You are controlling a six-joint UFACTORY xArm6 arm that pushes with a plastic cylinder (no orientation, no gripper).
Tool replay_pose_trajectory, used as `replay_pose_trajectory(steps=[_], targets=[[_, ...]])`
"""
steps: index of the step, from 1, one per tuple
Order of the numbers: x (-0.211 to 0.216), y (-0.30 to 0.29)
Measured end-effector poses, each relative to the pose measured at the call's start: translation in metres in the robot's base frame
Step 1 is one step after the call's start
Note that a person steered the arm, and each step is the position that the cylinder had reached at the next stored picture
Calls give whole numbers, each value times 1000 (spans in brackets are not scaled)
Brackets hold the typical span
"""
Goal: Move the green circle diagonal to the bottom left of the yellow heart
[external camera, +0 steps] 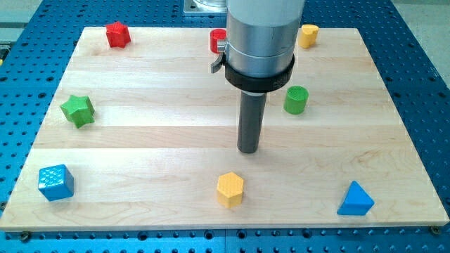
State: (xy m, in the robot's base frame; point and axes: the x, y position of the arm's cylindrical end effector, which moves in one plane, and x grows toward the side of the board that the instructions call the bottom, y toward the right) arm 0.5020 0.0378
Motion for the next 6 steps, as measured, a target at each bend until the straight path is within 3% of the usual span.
replay_pose_trajectory(steps=[3, 4, 5, 6], targets=[[-9, 0], [12, 37], [1, 125], [-49, 167]])
